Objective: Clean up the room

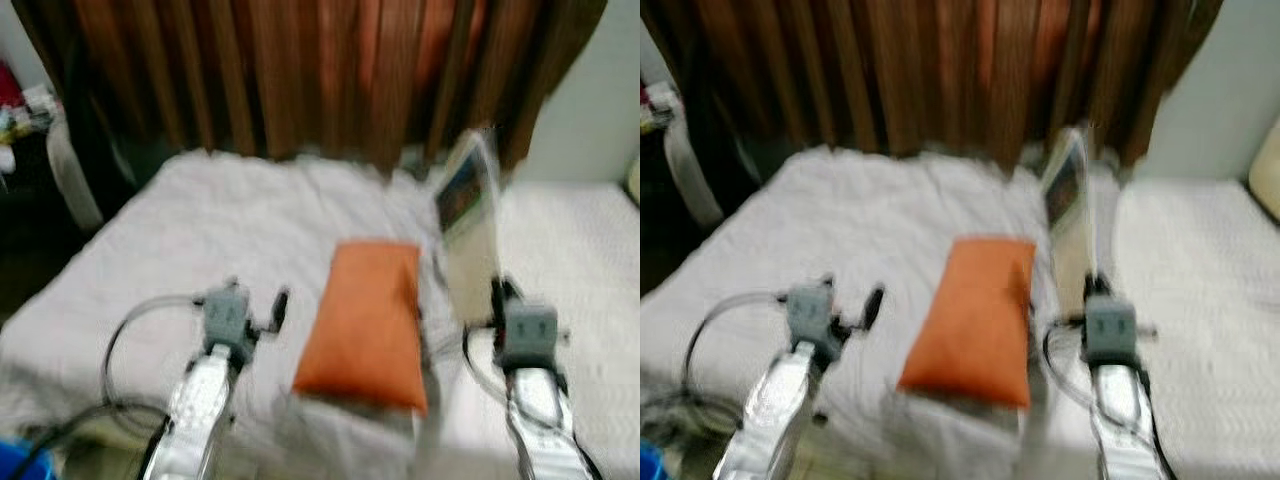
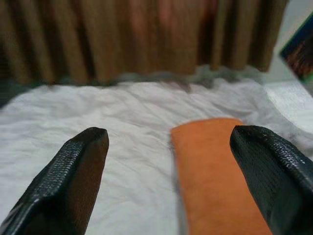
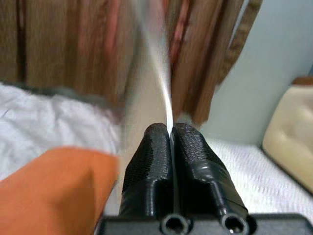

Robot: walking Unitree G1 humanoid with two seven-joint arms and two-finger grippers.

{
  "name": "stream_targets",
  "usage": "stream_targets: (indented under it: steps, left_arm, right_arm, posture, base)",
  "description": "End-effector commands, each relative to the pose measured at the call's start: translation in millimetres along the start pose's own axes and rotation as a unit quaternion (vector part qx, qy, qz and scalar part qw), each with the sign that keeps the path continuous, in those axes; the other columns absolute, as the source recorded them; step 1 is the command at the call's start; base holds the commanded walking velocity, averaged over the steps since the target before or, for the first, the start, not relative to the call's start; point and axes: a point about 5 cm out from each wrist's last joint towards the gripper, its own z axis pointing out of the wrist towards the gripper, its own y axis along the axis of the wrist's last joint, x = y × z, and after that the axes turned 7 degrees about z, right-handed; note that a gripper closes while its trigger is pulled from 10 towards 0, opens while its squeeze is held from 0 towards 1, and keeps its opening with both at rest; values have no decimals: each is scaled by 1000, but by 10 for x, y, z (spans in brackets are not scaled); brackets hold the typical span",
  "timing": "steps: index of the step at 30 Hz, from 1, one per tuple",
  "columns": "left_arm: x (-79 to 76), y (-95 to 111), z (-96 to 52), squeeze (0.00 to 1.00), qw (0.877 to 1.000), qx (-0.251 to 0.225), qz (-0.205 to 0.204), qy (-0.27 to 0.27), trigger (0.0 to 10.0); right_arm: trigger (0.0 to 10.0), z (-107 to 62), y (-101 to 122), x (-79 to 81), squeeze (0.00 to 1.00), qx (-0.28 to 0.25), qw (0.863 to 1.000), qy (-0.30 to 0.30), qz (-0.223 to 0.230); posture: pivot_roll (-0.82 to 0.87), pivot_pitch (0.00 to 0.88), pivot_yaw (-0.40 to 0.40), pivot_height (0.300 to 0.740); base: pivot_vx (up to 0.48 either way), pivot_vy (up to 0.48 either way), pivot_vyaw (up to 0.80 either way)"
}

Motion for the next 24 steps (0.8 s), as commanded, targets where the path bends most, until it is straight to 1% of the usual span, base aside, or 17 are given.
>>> stream_targets:
  steps: [1,2,3,4,5,6,7,8,9,11,15,19,22,24]
  left_arm:
    - [71,-23,-51,0,1000,4,-2,17,10000]
    - [75,-47,-118,0,1000,6,7,15,10000]
    - [55,-68,-169,0,1000,9,17,6,10000]
    - [38,-80,-203,0,1000,11,23,-1,10000]
    - [38,-80,-203,0,1000,11,23,-1,10000]
    - [23,-85,-222,0,1000,12,25,-7,10000]
    - [17,-101,-217,0,999,14,30,-12,10000]
    - [19,-111,-212,0,999,15,33,-13,10000]
    - [19,-111,-212,0,999,15,33,-13,10000]
    - [17,-139,-165,0,999,19,36,-15,10000]
    - [-5,-148,-150,0,999,20,30,-22,10000]
    - [-14,-127,-137,0,999,14,25,-19,10000]
    - [-45,-112,-87,0,999,10,21,-21,10000]
    - [-57,-101,-52,0,1000,7,19,-23,10000]
  right_arm:
    - [0,-47,79,-51,0,-18,1000,-11,16]
    - [0,-150,31,-73,0,-6,1000,-9,11]
    - [0,-296,-22,-108,0,10,1000,-6,-1]
    - [0,-397,-53,-131,0,21,1000,-5,-9]
    - [0,-397,-53,-131,0,21,1000,-5,-9]
    - [0,-514,-83,-168,0,32,999,-5,-22]
    - [0,-708,-160,-271,0,60,997,-13,-48]
    - [0,-779,-192,-319,0,72,996,-18,-57]
    - [0,-779,-192,-319,0,72,996,-18,-57]
    - [0,-841,-213,-391,0,86,994,-23,-58]
    - [0,-825,-213,-378,0,92,994,-23,-44]
    - [0,-812,-278,-292,0,121,992,-14,15]
    - [0,-701,-343,-207,0,139,988,-8,63]
    - [0,-602,-347,-170,0,136,988,0,71]
  posture:
    - [-45,0,28,740]
    - [-45,0,29,740]
    - [-43,0,28,740]
    - [-43,0,28,740]
    - [-43,0,28,740]
    - [-46,0,24,740]
    - [-55,0,21,740]
    - [-55,0,21,740]
    - [-55,0,21,740]
    - [-78,0,23,740]
    - [-86,0,22,740]
    - [-85,0,17,740]
    - [-82,0,23,740]
    - [-82,0,23,740]
  base:
    - [0,0,0]
    - [0,0,0]
    - [0,0,0]
    - [0,0,0]
    - [0,0,0]
    - [0,0,0]
    - [0,0,0]
    - [0,0,0]
    - [0,0,0]
    - [0,0,0]
    - [0,0,0]
    - [0,-480,0]
    - [0,-464,0]
    - [0,-454,0]
